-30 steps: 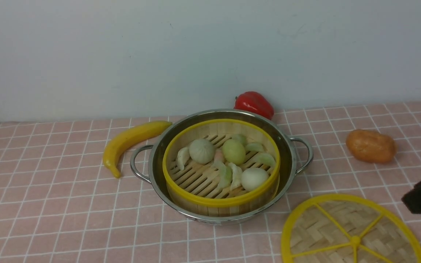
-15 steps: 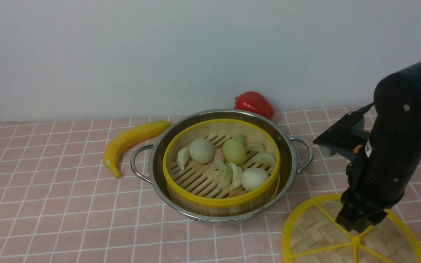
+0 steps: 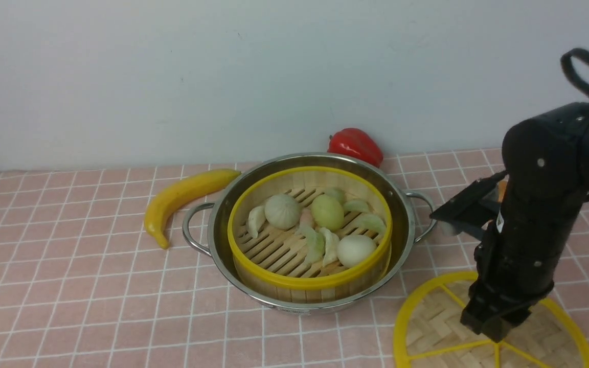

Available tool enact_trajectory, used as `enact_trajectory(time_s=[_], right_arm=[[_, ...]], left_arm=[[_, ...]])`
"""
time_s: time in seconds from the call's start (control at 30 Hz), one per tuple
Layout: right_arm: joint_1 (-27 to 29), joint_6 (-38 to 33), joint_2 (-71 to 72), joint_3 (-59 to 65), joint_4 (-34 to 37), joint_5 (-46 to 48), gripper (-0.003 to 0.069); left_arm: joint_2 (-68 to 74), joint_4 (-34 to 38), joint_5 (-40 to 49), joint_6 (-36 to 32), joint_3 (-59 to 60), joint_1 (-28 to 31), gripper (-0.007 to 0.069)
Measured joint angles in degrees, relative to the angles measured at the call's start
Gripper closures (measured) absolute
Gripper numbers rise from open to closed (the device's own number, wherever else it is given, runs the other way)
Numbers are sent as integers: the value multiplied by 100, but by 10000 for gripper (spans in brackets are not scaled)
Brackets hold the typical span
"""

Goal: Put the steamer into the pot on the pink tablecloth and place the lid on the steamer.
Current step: 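Move the gripper down to the bamboo steamer lid and grasp its center knob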

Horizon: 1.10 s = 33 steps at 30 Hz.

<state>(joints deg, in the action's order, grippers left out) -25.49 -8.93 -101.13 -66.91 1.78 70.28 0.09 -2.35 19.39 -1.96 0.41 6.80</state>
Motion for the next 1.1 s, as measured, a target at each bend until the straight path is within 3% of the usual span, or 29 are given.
enact_trajectory(time_s=[0.5,0.67,1.1], right_arm=[[4,0,-512,-21,-178,-11,419],[4,23,-512,-21,-228,11,512],[4,163,-35,-39,-492,-4,512]], left_arm=[[0,0,0,0,0,0,382],[0,0,0,0,0,0,382],[0,0,0,0,0,0,382]])
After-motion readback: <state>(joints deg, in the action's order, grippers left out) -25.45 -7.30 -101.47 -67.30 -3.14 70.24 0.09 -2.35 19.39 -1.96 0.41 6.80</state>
